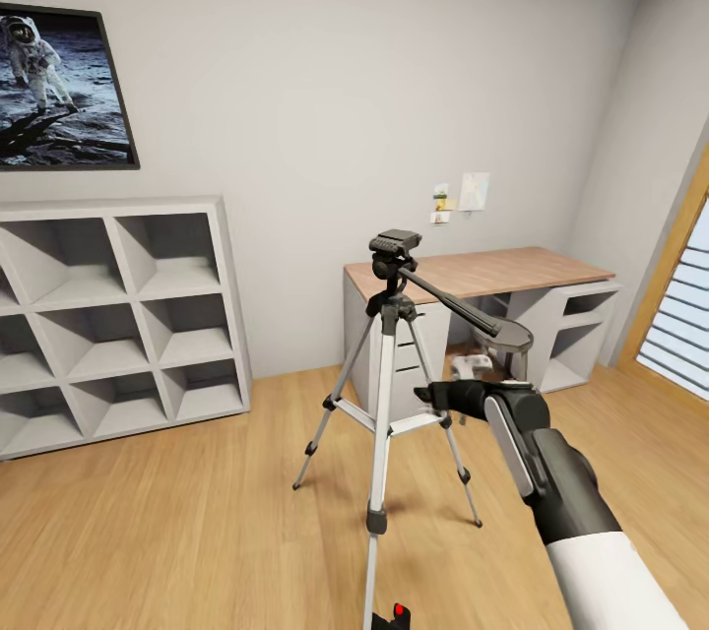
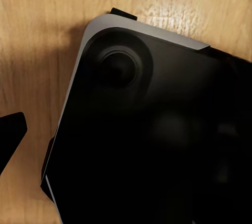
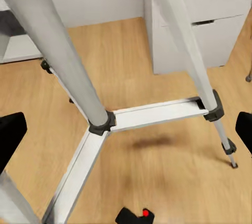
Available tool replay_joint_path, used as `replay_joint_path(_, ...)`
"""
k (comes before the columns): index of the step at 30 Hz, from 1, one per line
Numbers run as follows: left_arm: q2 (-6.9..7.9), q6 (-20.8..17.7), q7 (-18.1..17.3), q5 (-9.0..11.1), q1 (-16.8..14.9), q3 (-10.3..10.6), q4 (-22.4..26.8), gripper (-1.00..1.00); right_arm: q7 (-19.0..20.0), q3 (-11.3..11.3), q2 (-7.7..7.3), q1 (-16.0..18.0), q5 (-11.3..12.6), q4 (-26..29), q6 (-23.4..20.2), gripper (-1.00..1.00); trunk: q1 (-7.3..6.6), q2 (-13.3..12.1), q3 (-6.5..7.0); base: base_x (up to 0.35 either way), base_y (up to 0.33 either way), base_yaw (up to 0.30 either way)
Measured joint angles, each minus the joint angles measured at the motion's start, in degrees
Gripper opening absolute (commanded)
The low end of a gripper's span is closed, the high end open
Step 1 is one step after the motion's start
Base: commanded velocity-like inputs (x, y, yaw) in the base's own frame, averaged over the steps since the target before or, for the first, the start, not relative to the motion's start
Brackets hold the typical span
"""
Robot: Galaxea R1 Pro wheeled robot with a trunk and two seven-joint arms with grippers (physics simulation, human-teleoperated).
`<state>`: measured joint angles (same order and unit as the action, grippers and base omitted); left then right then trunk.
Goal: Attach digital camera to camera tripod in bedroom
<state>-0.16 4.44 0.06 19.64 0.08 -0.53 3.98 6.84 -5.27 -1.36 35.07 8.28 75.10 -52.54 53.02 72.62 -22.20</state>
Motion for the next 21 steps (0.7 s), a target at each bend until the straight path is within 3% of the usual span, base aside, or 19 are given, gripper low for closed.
replay_joint_path(5,0.05,0.19,0.02,0.11,0.01,-0.05,-0.01,1.0,1.79,-0.22,0.07,3.57,1.98,0.46,-0.22,1.0,0.0,0.0,0.0,0.0,0.0,0.0)
replay_joint_path(18,0.06,0.21,0.02,0.16,0.0,-0.05,0.0,1.0,2.4,-0.6,0.11,3.97,2.12,1.57,0.44,1.0,0.0,0.0,0.0,0.0,0.0,0.0)
replay_joint_path(21,0.05,0.2,0.02,0.14,0.0,-0.05,0.0,1.0,2.27,-0.73,1.62,3.95,1.95,1.22,0.45,1.0,0.0,0.0,0.0,0.0,0.0,0.0)
